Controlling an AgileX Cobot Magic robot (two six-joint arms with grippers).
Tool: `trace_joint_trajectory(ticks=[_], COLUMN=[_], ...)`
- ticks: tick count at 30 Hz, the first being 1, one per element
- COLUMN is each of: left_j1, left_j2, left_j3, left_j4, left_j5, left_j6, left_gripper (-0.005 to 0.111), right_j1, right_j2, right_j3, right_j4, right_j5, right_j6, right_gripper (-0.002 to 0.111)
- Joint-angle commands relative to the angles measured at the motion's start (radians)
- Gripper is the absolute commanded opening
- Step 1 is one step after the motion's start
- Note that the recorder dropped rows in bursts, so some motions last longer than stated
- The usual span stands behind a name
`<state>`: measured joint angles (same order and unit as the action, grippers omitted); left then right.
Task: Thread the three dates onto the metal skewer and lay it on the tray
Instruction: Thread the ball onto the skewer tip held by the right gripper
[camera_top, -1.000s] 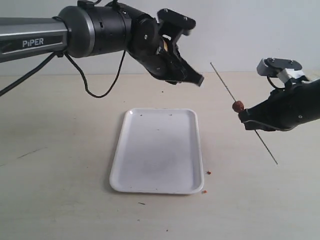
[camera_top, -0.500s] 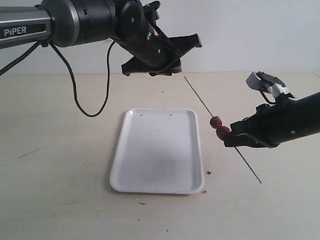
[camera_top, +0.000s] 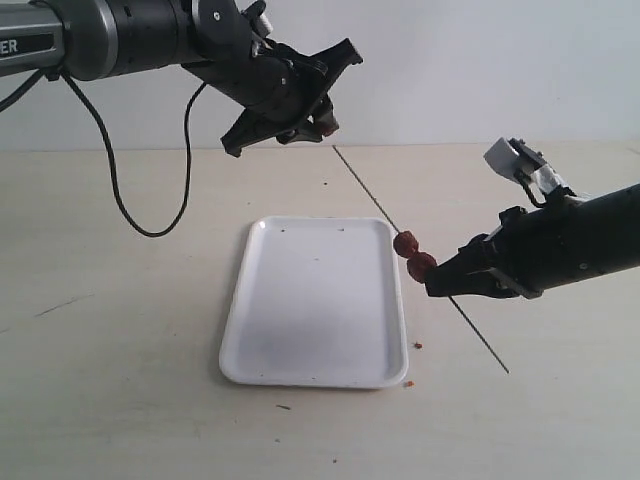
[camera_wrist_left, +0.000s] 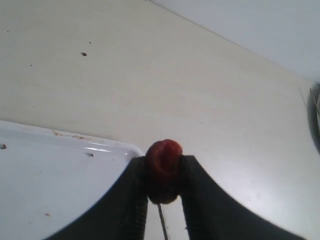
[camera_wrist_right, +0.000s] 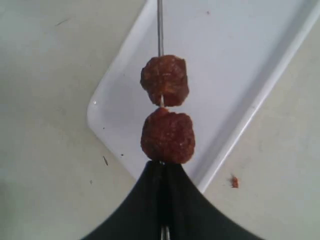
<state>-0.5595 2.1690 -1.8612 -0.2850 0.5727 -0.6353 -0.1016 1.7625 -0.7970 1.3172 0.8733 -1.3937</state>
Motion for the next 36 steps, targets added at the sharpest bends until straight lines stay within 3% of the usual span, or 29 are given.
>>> trace_joint_trajectory(ticks=[1,36], left_j1=[0.004,0.004], left_j2=[-0.009,-0.009], left_j3=[0.001,0.001], left_j4=[-0.017,-0.024], left_j5=[-0.017,-0.021], left_j6=[-0.015,-0.023], left_gripper=[0.024,0.024], right_j1=[-0.004,-0.004], right_j2=[0.001,0.001], right_j3=[0.002,0.002], right_j4=[0.017,0.206], right_j5=[0.019,0.019], right_j6=[-0.016,-0.177], right_gripper=[0.0,0.0])
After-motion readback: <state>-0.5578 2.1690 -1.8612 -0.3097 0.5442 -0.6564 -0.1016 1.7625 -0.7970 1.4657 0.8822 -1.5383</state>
